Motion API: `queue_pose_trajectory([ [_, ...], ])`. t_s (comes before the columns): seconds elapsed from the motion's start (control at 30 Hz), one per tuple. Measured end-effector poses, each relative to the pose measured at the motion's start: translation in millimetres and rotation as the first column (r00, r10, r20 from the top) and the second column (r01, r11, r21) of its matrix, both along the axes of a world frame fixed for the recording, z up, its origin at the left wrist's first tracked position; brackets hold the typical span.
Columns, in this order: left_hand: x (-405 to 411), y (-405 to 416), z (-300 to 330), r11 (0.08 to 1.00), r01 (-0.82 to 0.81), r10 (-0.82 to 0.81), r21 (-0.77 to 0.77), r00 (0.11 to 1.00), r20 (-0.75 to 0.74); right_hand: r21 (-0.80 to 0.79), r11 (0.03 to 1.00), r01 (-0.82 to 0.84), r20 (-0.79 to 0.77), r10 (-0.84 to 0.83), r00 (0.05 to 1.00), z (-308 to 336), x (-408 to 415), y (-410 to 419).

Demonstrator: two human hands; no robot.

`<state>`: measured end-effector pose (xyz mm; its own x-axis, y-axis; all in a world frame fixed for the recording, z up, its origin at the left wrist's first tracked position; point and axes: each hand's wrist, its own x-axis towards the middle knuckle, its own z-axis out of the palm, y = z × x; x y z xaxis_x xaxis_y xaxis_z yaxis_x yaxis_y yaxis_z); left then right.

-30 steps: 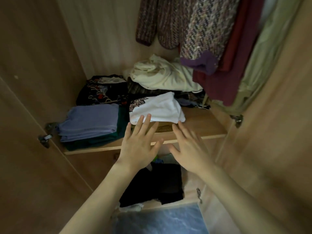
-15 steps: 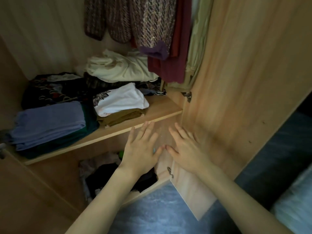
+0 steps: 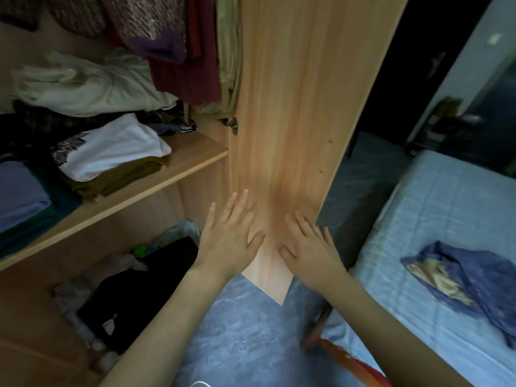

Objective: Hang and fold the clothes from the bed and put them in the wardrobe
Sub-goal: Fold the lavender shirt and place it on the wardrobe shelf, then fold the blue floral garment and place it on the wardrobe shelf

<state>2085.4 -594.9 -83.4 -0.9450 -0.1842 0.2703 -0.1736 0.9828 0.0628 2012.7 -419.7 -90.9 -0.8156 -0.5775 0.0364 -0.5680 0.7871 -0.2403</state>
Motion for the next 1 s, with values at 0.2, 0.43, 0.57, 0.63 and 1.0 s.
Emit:
queue_pose_trajectory([
  [0.2, -34.4, 55.6, 6.1, 0.981, 0.19, -0.191, 0.038, 0.982, 0.004, -0.056, 0.988, 0.141, -0.016, -0.142, 0.99, 6.6, -0.8, 50.8],
  [0.43, -70.7, 157.6, -3.8, 0.897, 0.437, -0.441, 0.064, 0.893, 0.092, -0.038, 0.93, 0.364, 0.008, -0.364, 0.931, 5.0, -0.9, 164.9],
  [0.57, -86.5, 234.4, -15.9, 0.844, 0.535, -0.533, 0.041, 0.827, 0.18, -0.048, 0.87, 0.491, 0.016, -0.49, 0.871, -1.2, 6.2, 241.2],
  [0.63, -91.3, 270.3, -18.4, 0.816, 0.576, -0.571, 0.048, 0.791, 0.219, -0.052, 0.845, 0.533, 0.017, -0.532, 0.846, -2.1, 10.4, 273.6],
  [1.0, -113.9, 526.5, -38.1, 0.568, 0.822, -0.775, 0.025, 0.525, 0.352, -0.074, 0.623, 0.779, 0.043, -0.778, 0.626, -9.0, 32.4, 514.3],
])
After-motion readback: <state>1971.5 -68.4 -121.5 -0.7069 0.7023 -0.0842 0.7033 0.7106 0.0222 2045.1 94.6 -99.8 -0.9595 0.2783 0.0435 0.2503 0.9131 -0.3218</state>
